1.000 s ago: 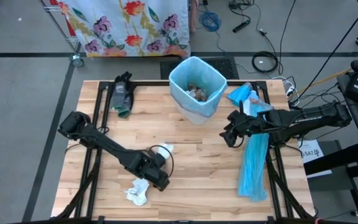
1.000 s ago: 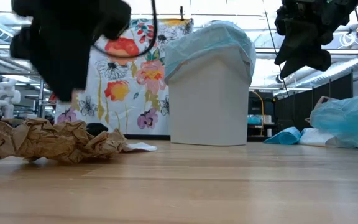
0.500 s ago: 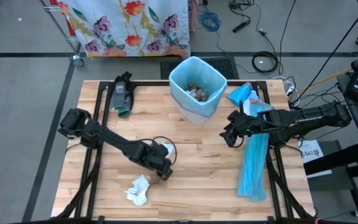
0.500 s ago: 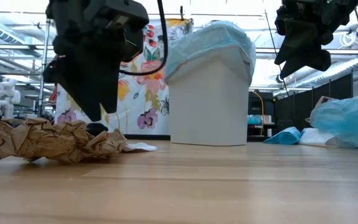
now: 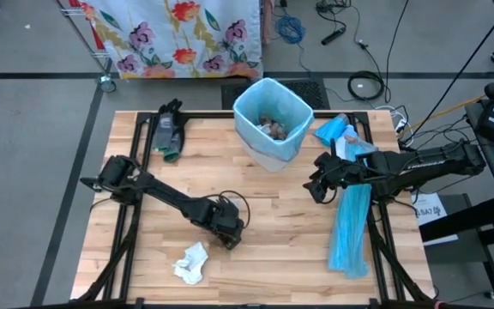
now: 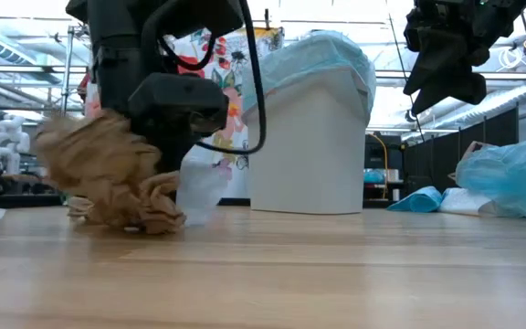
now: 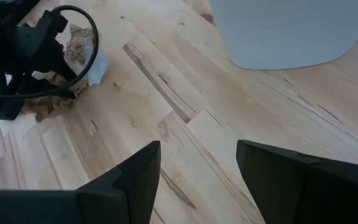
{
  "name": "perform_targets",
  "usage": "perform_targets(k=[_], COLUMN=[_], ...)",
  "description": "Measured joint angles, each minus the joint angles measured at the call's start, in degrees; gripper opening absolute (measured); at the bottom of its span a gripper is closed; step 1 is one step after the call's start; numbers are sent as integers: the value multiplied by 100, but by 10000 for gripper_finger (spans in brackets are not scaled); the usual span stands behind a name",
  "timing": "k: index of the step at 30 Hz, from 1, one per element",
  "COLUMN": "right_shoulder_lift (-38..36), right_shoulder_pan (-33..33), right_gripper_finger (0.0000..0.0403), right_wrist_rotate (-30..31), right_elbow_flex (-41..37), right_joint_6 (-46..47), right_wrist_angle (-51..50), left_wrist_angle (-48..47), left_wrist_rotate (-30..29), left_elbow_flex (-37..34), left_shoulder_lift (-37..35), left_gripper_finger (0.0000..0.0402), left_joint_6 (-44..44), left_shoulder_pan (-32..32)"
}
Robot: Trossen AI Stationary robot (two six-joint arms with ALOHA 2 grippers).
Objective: Place trash/remove bag and relplace
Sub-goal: Put the brown napkin into the trash bin
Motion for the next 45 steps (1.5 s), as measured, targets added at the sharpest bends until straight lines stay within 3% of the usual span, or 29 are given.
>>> perform_targets(k=[3,8,17,24,33,45], right_shoulder_lift=[0,2,0,0,-2,-2], right_shoulder_pan=[1,-1,1,-1,1,-1], right_gripper_finger=[203,203,203,203,203,203], right_wrist_rotate=[0,0,0,0,0,0], right_elbow_flex=[-2,-2,-2,-2,-2,-2], right_joint_6=[0,0,0,0,0,0], right_wrist_angle=[4,-8,-4,-2,3,2], left_wrist_angle=[140,152,-20,-34,273,2212], left_wrist_rotate=[34,-165,-1059,-1692,-1774,-1777], left_elbow_flex=[79,355,1024,1807,3311,3539], left_shoulder_lift=[-101,-642,-1728,-2341,-2189,-1496], left_gripper_finger=[35,8,3,1,1,25], left_joint_6=[18,148,993,2131,3722,4019], left_shoulder_pan=[-24,-53,-33,556,1923,3495])
